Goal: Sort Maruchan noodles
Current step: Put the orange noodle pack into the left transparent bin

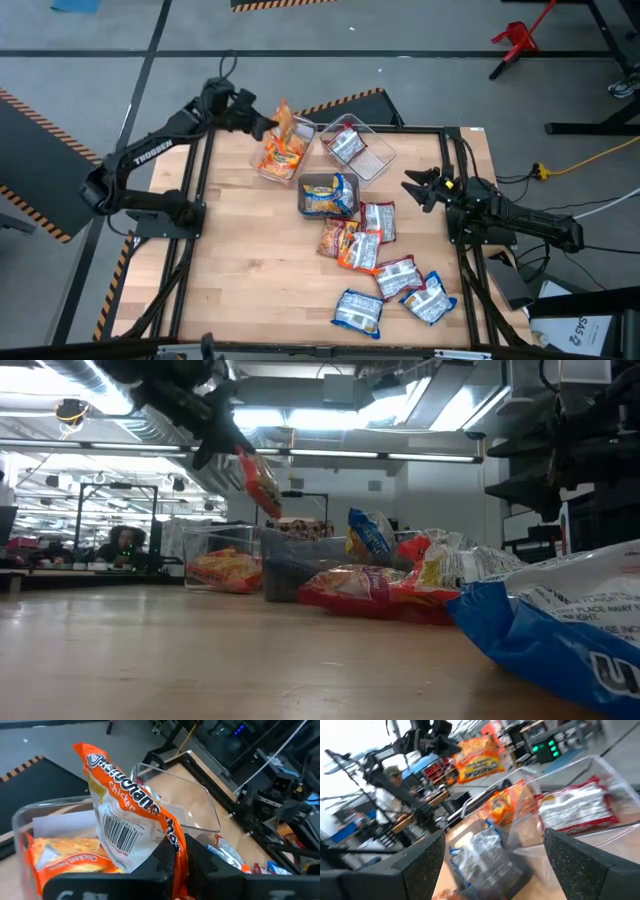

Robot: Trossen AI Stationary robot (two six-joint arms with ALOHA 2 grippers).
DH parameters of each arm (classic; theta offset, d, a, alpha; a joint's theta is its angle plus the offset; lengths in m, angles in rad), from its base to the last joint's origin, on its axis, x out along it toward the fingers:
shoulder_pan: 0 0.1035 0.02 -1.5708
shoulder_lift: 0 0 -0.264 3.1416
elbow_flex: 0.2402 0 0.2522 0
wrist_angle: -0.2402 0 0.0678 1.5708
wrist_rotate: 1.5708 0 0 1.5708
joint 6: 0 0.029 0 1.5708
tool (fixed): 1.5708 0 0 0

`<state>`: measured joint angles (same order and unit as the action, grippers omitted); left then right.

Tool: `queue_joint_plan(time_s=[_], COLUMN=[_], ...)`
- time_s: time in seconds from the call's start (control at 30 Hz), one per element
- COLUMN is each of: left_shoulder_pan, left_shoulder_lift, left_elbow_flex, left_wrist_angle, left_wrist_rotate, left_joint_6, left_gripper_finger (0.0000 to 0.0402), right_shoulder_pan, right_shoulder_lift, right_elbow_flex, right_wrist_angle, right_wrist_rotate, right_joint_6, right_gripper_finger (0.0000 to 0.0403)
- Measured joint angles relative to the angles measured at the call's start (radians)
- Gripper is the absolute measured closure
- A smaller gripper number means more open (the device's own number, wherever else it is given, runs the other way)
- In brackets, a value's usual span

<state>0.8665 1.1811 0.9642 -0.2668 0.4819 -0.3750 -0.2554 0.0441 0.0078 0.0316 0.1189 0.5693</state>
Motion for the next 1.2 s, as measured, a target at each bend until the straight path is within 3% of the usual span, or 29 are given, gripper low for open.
queue_joint_plan(time_s=[0.13, 0.37, 0.57, 0.73, 0.87, 1.2], left_shoulder_pan=[0.079, 0.142, 0.154, 0.154, 0.155, 0.113], left_shoulder_lift=[0.034, 0.139, 0.230, 0.240, 0.240, 0.240], left_elbow_flex=[0.001, 0.007, 0.141, 0.266, 0.315, 0.316], left_wrist_angle=[-0.060, -0.096, -0.280, -0.575, -0.715, -0.799], left_wrist_rotate=[0.129, 0.280, 0.438, 0.379, 0.319, 0.288], left_joint_6=[0.058, 0.145, 0.221, 0.438, 0.545, 0.686], left_gripper_finger=[0.0390, 0.0390, 0.0390, 0.0390, 0.0390, 0.0390], right_shoulder_pan=[0.000, 0.000, 0.000, 0.000, 0.000, 0.000], right_shoulder_lift=[0.000, 0.000, 0.000, 0.000, 0.000, 0.000], right_elbow_flex=[0.000, 0.000, 0.000, 0.000, 0.000, 0.000], right_wrist_angle=[0.011, 0.017, 0.017, 0.018, 0.020, 0.021], right_wrist_rotate=[0.074, 0.111, 0.111, 0.118, 0.135, 0.144], right_joint_6=[0.000, 0.001, 0.002, 0.001, 0.001, 0.001], right_gripper_finger=[0.0079, 0.0079, 0.0079, 0.0079, 0.0079, 0.0079])
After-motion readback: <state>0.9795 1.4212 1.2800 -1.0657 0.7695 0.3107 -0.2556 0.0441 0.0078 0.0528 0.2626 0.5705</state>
